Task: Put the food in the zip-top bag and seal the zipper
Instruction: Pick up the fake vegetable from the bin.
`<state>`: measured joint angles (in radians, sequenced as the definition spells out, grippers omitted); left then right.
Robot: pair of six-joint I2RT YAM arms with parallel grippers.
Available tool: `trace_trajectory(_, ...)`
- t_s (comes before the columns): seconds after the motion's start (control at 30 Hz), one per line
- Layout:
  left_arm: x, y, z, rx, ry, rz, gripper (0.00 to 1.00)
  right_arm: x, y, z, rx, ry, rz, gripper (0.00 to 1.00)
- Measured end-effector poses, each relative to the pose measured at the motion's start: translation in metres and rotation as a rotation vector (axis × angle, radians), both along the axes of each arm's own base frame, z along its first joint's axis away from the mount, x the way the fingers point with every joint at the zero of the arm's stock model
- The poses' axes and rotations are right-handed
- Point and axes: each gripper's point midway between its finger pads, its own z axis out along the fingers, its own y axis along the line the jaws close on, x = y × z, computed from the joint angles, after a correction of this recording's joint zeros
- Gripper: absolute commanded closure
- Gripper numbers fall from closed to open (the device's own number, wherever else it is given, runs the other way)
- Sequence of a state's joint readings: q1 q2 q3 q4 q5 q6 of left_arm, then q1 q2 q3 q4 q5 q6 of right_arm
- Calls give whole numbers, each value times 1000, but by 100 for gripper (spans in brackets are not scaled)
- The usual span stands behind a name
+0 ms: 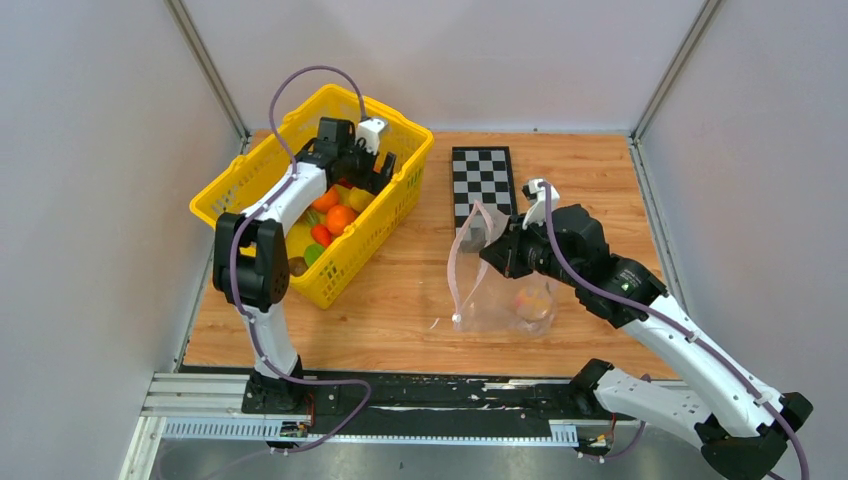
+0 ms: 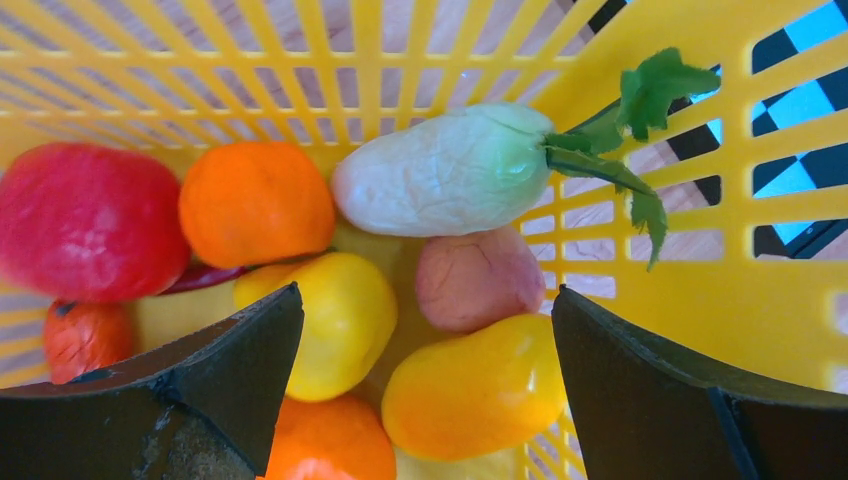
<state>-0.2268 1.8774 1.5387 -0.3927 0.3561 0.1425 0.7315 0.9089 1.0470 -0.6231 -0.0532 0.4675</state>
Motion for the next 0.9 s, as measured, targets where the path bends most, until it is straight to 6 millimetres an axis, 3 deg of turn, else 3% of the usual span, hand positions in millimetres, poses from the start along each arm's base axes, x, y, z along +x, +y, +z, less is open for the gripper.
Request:
trace_trajectory(0.13, 2, -10, -11, -14, -15, -71, 0, 0, 0, -1, 1, 3, -1, 100)
trace_trajectory(0.17, 7, -23, -5, -32, -67, -128, 0, 0, 0, -3, -2, 6, -1, 100)
trace_trajectory(0.3, 11, -36, -7, -30, -98, -167, 0, -1, 0, -5, -5, 10, -1, 100)
trace_trajectory(0.47, 12, -57, -40, 13, -73, -199, 5, -1, -1, -6, -5, 11, -2, 100)
trace_trajectory(0.63, 11, -59, -64, 47, -39, -181, 27, -2, -2, -5, -3, 6, -4, 100)
trace_trajectory(0.83, 11, -58, -54, 40, -80, -152, 52, -2, -2, -5, -3, 6, -4, 100)
trace_trajectory(0.9, 9, -55, -47, 29, -112, -126, 54, -2, -2, -5, -3, 6, -4, 100)
